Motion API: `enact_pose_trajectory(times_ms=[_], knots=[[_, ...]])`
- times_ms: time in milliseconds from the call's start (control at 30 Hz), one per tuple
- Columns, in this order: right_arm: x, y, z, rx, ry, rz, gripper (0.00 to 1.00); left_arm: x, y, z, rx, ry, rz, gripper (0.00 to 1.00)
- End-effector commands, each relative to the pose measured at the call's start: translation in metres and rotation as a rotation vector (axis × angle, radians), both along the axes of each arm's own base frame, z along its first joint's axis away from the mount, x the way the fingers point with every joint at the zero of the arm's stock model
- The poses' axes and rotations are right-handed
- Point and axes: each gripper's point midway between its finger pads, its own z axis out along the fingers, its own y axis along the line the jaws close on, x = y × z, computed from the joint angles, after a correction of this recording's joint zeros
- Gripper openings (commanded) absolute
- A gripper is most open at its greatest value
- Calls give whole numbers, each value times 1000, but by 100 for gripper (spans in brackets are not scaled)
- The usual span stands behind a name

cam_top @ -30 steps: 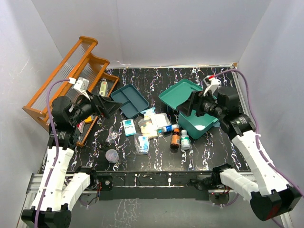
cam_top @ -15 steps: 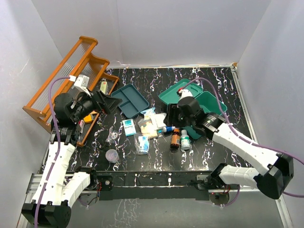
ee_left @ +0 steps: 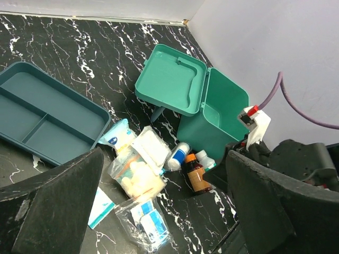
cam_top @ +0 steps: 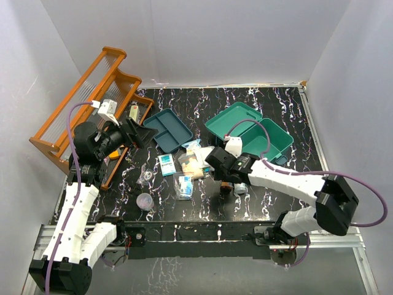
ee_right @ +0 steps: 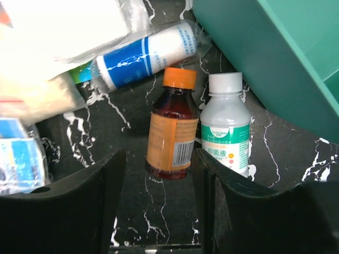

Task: Organize the medicine kit

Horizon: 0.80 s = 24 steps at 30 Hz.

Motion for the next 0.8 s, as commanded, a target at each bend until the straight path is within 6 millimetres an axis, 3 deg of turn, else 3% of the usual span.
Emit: enact_pose_trajectory(times_ms=[0, 200, 400, 767], knots=[[13, -2, -5, -21, -55, -78, 52, -1, 3, 9, 1, -39, 12, 99], [20, 4, -24, -58, -43, -80, 52, -1, 3, 9, -3, -37, 14, 99], [20, -8, -42, -141, -29, -122, 50, -1, 4, 9, -6, -38, 19, 99], [23, 8, -62, -116, -2, -83, 44, 0, 5, 9, -2, -37, 30, 99]])
